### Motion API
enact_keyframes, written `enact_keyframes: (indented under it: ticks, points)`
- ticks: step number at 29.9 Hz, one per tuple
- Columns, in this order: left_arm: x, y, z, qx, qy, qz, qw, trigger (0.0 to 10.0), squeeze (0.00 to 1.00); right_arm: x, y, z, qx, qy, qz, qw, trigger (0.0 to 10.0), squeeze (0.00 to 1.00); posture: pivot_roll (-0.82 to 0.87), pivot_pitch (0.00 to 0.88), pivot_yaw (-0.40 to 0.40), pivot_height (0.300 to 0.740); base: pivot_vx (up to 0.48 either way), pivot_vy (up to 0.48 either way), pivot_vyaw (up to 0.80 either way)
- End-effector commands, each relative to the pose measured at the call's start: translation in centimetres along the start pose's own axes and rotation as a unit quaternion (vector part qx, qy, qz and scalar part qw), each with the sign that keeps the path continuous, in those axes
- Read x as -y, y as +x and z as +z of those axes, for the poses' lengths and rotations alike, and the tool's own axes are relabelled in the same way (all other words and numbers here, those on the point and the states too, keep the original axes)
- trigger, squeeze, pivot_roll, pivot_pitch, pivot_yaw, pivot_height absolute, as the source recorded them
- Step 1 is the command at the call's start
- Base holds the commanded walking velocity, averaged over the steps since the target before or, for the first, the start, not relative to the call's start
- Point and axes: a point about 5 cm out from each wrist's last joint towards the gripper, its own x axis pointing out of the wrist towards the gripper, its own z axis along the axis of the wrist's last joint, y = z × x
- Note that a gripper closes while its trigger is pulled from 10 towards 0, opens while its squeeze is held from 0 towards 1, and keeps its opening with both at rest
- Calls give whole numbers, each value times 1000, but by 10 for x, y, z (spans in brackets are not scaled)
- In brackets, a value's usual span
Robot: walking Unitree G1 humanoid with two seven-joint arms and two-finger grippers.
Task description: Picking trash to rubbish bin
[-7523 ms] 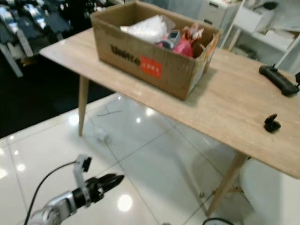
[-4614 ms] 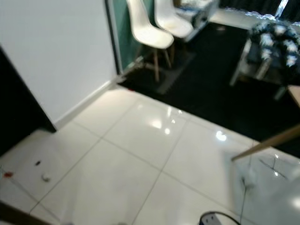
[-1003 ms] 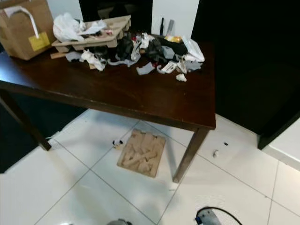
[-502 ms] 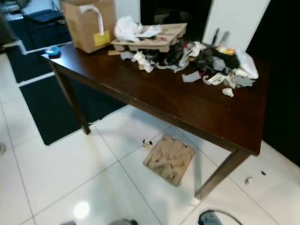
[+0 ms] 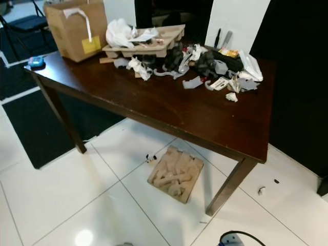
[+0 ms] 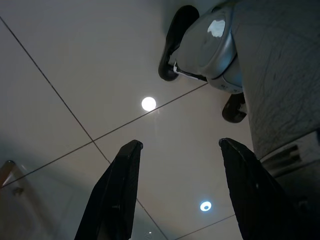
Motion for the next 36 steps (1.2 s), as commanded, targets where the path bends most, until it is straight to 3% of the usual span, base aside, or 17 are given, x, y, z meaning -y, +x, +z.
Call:
enact_keyframes:
  ticks: [1,9,24,30,36]
  points:
    - [5,1,-1,-1,-4,-5,1000,10000,0,-1,0,-1,0,0,1,1000,10000,0,170,86,-85,740,0,0,0]
    - [2,1,-1,2,-12,-2,1000,10000,0,1,0,4,4,-5,1,1000,10000,0,170,75,-90,740,0,0,0]
    - [5,1,-5,-2,-12,-8,1000,10000,0,-1,0,8,1,-13,18,1000,10000,0,173,49,-111,740,325,0,0]
    - [7,1,-5,-1,-10,-11,1000,10000,0,0,0,4,-23,-28,22,999,10000,0,176,29,-115,740,339,0,-609]
    - [4,0,-4,1,-11,-7,1000,10000,0,5,-1,2,-20,-15,9,1000,10000,0,177,24,-116,740,341,0,-387]
